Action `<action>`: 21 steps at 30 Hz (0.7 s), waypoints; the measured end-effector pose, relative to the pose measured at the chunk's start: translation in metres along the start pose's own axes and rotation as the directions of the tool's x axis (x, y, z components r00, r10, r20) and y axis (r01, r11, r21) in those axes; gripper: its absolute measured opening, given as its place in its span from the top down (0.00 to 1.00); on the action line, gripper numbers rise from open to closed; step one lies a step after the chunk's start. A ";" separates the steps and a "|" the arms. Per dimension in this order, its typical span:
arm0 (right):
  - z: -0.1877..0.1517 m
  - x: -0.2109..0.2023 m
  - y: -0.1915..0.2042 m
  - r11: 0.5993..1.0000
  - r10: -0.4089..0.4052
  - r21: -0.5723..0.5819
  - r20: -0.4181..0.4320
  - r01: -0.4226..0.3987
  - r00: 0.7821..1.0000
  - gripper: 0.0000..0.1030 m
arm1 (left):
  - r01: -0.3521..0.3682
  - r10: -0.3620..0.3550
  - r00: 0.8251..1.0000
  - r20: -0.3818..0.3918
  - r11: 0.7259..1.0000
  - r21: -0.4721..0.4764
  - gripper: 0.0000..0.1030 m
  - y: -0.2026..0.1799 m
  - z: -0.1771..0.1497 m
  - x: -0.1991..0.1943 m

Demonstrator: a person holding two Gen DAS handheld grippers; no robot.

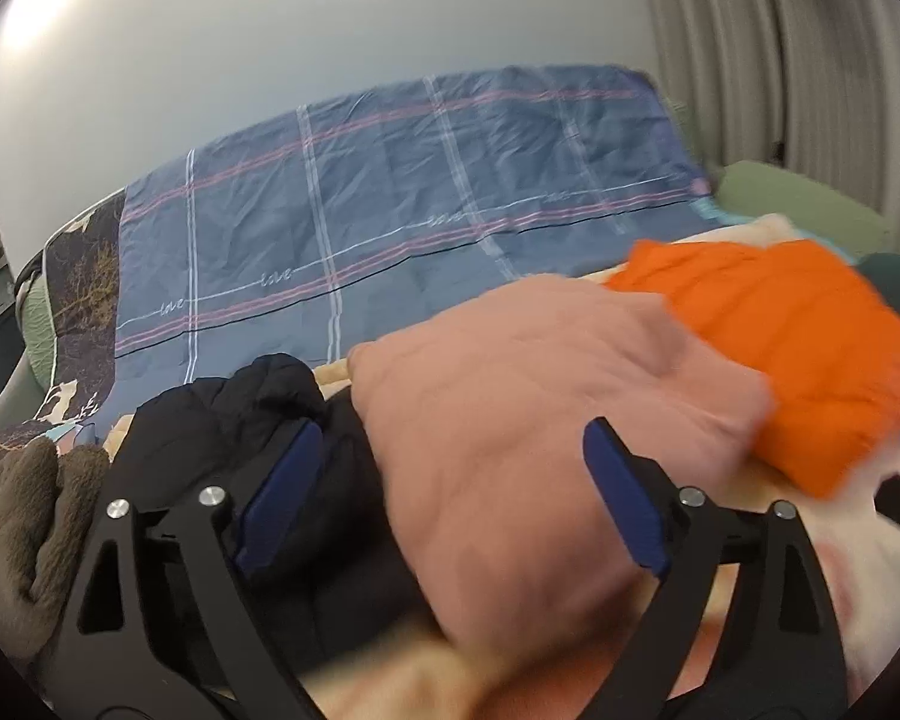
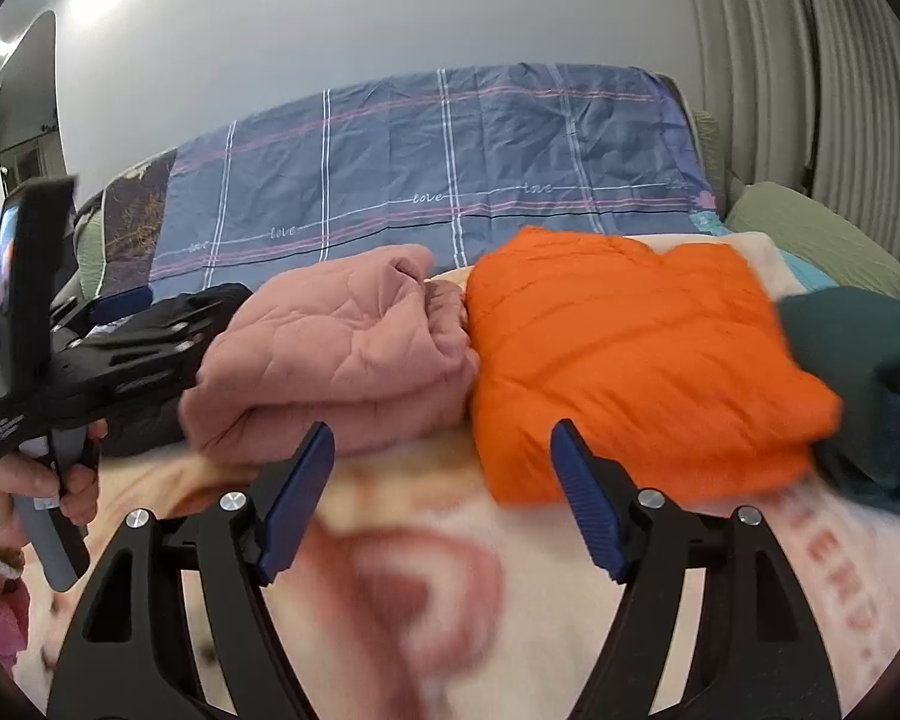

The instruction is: Fold large clothes

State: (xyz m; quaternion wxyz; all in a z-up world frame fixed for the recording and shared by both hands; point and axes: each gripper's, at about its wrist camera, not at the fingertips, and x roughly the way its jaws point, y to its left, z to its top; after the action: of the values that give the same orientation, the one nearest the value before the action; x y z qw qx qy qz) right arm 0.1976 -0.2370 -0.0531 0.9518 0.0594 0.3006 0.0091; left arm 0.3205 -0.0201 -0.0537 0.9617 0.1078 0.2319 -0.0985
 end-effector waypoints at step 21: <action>-0.072 -0.252 0.012 0.999 -0.007 0.038 0.215 -0.001 0.977 0.01 | 0.062 -0.049 0.989 0.143 0.994 -0.091 0.02 -0.040 -0.089 -0.297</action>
State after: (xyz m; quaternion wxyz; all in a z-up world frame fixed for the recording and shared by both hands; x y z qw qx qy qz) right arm -0.0493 -0.2309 0.0340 0.9775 0.0775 0.1963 -0.0046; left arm 0.0141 0.0057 0.0010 0.9766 0.0484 0.1710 -0.1213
